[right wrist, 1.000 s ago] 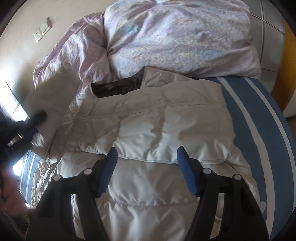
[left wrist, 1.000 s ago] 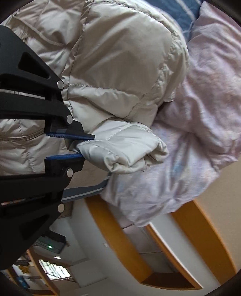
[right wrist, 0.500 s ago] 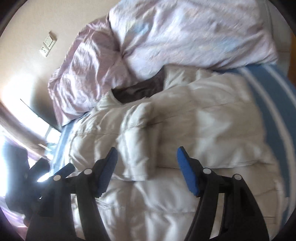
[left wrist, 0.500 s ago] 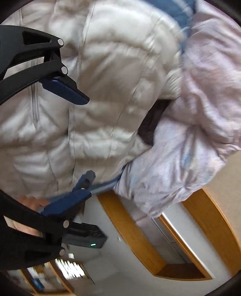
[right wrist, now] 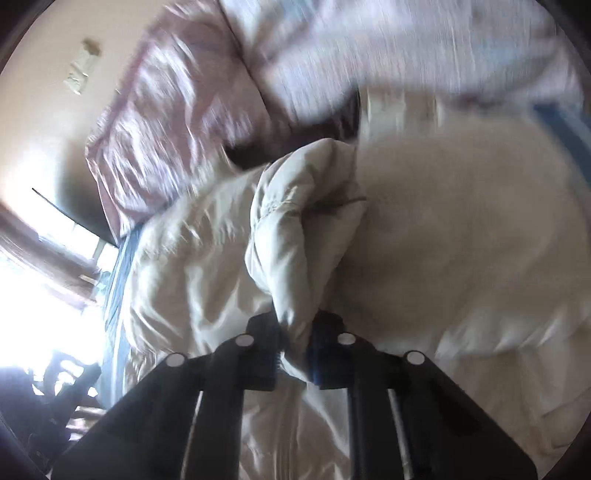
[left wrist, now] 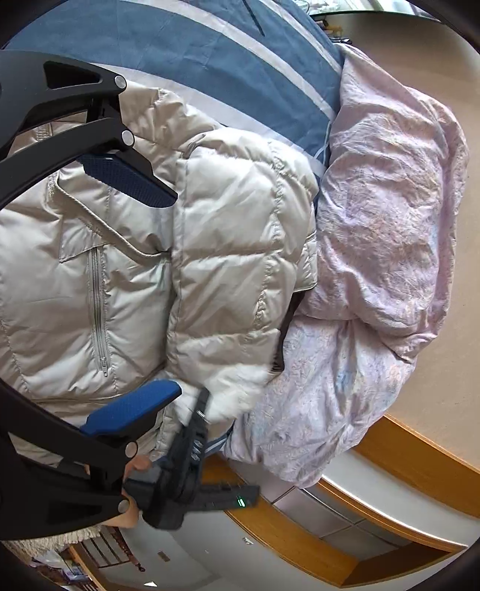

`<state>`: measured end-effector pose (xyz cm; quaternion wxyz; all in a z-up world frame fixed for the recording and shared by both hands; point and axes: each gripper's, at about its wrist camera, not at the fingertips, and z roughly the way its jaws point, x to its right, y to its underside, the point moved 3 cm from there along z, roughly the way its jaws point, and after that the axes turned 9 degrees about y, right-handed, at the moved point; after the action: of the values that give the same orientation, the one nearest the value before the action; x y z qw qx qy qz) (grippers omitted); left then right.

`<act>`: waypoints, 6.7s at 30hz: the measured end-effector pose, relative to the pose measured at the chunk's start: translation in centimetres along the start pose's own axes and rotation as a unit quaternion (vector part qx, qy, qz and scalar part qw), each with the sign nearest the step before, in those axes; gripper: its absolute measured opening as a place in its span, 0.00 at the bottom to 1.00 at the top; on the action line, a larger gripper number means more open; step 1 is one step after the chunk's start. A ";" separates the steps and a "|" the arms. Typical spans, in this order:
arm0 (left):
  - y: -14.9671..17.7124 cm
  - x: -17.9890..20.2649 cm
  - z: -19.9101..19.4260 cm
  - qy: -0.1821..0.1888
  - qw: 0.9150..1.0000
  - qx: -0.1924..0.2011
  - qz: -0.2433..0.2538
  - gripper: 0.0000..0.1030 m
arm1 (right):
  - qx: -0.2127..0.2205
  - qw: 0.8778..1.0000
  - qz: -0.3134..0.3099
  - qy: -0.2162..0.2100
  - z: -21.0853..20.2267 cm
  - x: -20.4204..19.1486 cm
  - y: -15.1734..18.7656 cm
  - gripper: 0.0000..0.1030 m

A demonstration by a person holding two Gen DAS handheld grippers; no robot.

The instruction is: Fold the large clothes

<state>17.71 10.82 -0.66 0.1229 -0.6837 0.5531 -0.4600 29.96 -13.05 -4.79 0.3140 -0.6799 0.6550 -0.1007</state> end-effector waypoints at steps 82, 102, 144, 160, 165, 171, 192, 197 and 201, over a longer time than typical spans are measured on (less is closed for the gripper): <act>13.2 -11.5 -8.4 0.101 0.971 -0.147 -0.158 0.61 | -0.131 0.981 0.106 -0.091 -12.4 20.8 18.2 0.59; 7.5 -10.0 -12.9 0.096 0.986 -0.031 -0.136 0.12 | 0.092 0.990 0.085 -0.070 -20.2 17.1 12.4 0.15; -17.0 -13.0 7.6 -0.049 0.993 0.075 -0.081 0.28 | 0.168 0.959 0.110 0.202 1.6 9.9 -17.3 0.28; -14.4 -4.5 1.6 -0.061 0.978 0.172 0.097 0.97 | 0.235 0.953 -0.073 0.179 -4.7 4.2 -12.1 0.76; -11.1 -1.9 4.9 -0.085 0.976 0.117 0.165 0.97 | 0.193 0.951 -0.119 0.210 -1.3 3.1 -9.7 0.75; -10.0 -2.7 9.4 -0.144 0.970 0.069 0.181 0.97 | 0.144 0.953 -0.106 0.246 2.2 4.1 -9.9 0.75; -12.4 -8.3 16.4 -0.236 0.968 0.043 0.078 0.99 | 0.050 0.953 -0.033 0.297 11.2 7.1 -12.0 0.87; -11.7 -8.1 13.5 -0.221 0.972 0.034 0.072 0.99 | 0.073 0.962 -0.018 0.263 7.6 7.9 -10.8 0.81; -11.8 -8.6 10.2 -0.222 0.969 0.065 0.082 0.99 | 0.089 0.969 0.010 0.229 4.8 9.3 -9.6 0.79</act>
<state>33.36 19.02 -2.47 0.3241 -0.7116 0.5348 -0.3203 41.67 -21.07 -5.70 0.2164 -0.6013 0.7046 -0.3084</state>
